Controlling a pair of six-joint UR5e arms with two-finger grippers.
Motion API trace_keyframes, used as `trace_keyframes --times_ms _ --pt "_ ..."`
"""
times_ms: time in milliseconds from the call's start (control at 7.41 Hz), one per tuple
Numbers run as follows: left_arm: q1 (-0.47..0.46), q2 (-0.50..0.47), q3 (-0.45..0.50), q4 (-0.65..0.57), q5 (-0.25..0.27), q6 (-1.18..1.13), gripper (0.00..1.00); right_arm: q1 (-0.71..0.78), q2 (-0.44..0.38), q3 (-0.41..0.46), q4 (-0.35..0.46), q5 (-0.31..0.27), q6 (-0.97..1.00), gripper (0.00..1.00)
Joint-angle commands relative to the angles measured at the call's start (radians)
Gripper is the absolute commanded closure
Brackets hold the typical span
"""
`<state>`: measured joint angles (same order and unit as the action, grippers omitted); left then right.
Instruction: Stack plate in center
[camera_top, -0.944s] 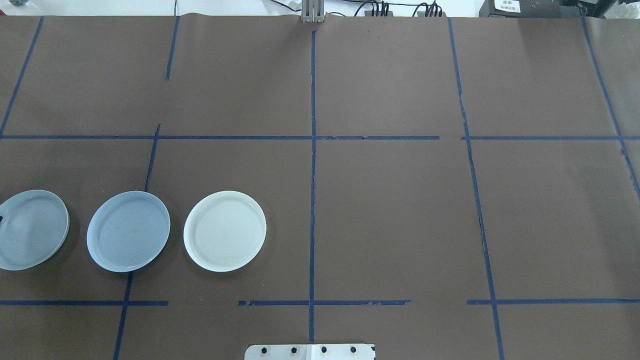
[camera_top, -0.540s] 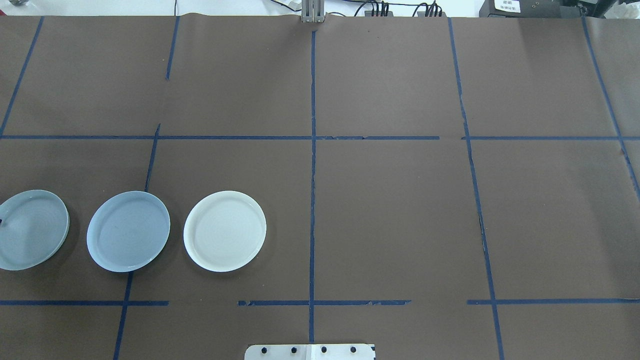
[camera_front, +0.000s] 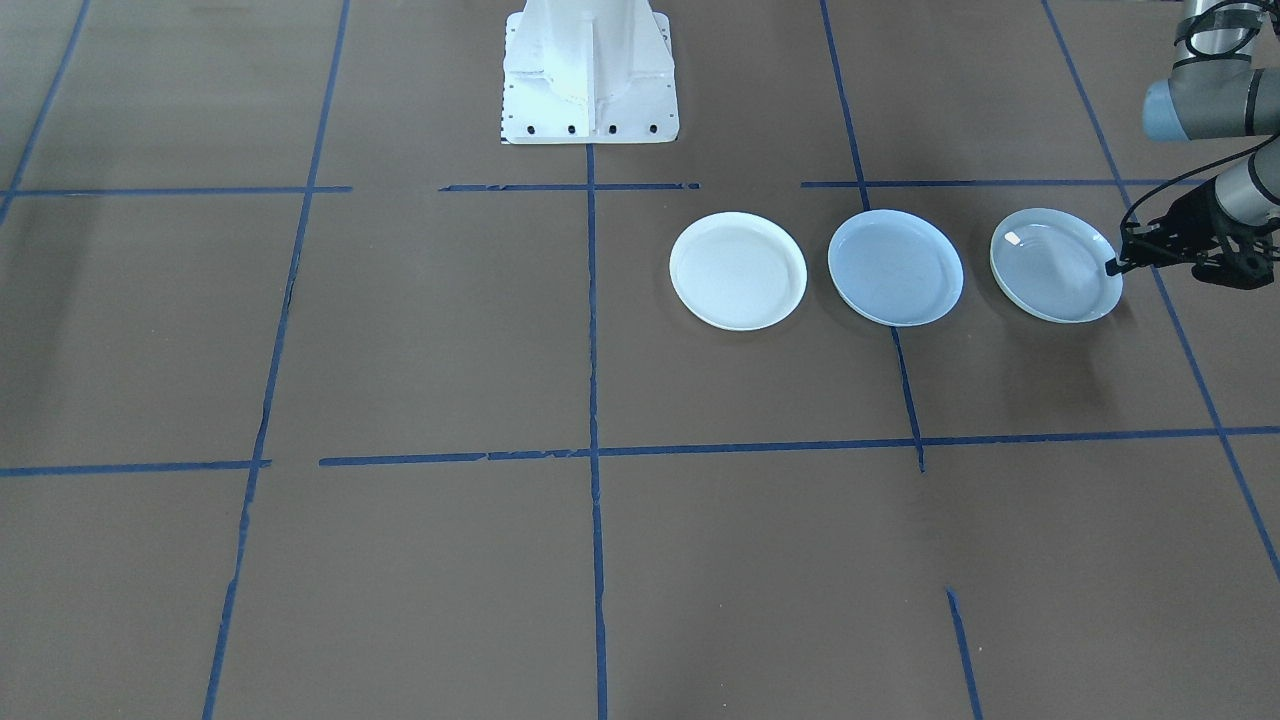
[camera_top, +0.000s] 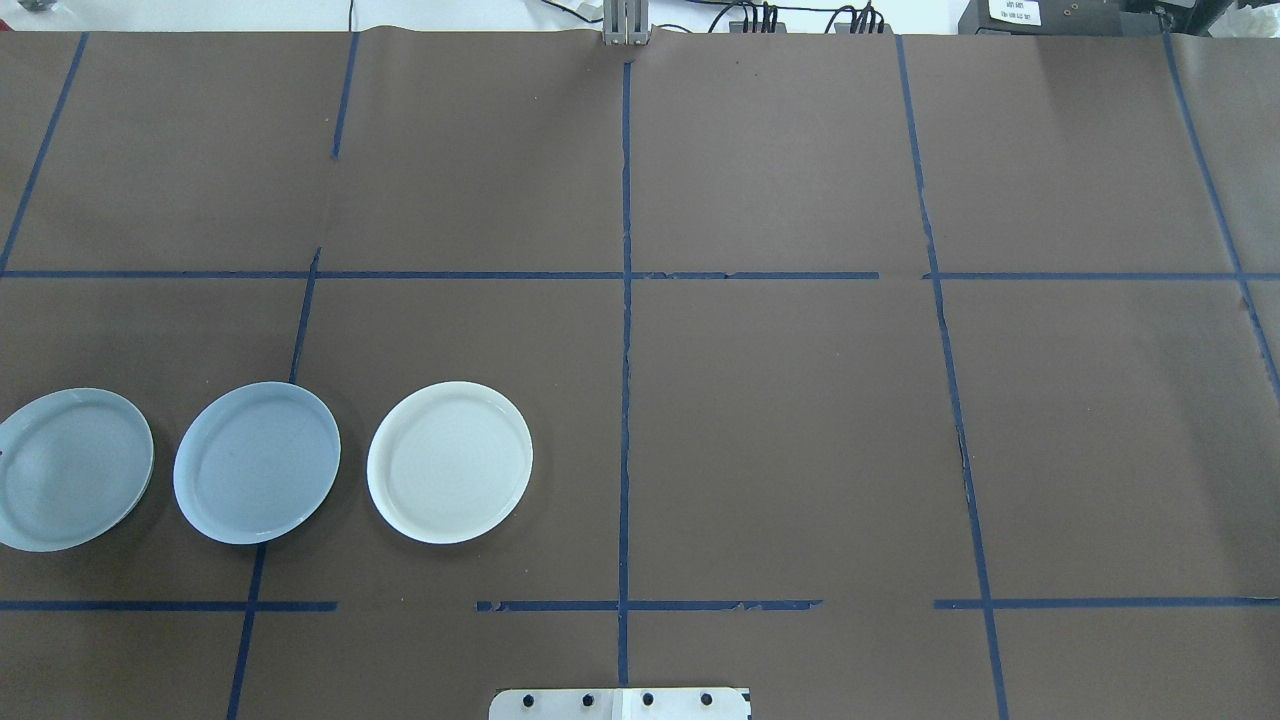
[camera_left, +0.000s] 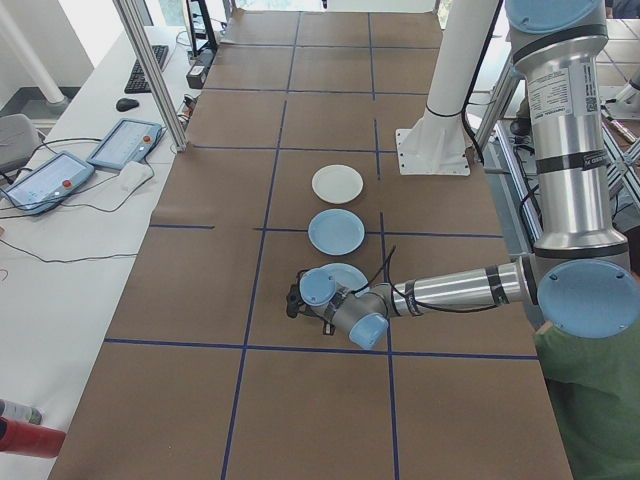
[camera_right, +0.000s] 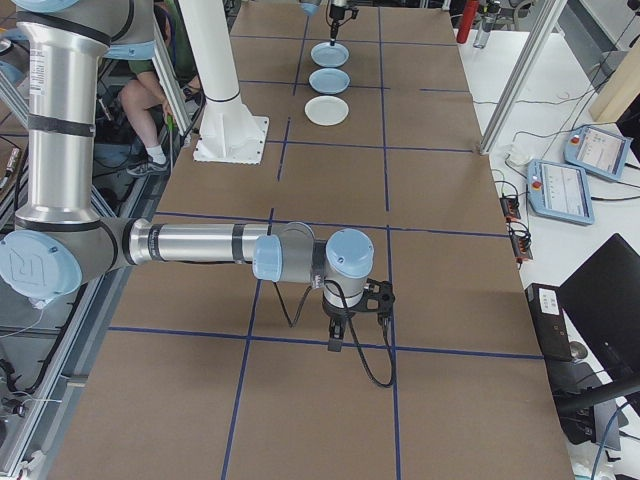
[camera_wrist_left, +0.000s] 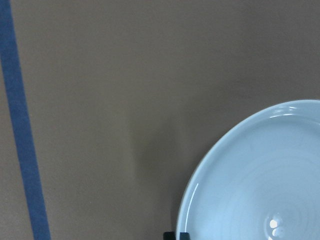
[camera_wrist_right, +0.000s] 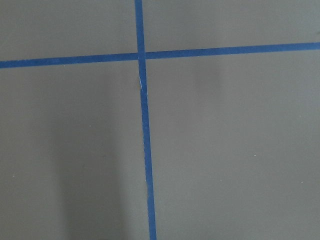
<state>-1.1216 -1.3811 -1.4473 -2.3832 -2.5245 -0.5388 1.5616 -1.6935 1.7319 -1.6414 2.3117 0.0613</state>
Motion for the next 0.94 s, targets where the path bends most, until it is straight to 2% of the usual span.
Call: trace_keyframes --times_ms 0,135,270,405,540,675,810 --pt "-0.12 -0.009 -0.081 0.033 -0.092 -0.032 1.0 0.0 0.0 0.0 0.0 0.0 0.0 0.0" --pt "-0.118 -0.019 -0.181 0.109 -0.083 -0.15 1.0 0.0 0.0 0.0 0.0 0.0 0.0 0.0" --pt "-0.104 -0.03 -0.247 0.116 -0.08 -0.278 1.0 0.0 0.0 0.0 0.0 0.0 0.0 0.0" --pt "-0.027 -0.033 -0.31 0.111 -0.065 -0.412 1.0 0.0 0.0 0.0 -0.002 0.0 0.0 0.0" --pt "0.079 -0.042 -0.355 0.11 0.029 -0.557 1.0 0.0 0.0 0.0 0.0 0.0 0.0 0.0" --pt "0.141 -0.064 -0.352 0.107 0.073 -0.623 1.0 0.0 0.0 0.0 0.0 0.0 0.0 0.0" --pt "0.158 -0.062 -0.338 0.075 0.105 -0.629 1.0 0.0 0.0 0.0 0.0 0.0 0.0 0.0"
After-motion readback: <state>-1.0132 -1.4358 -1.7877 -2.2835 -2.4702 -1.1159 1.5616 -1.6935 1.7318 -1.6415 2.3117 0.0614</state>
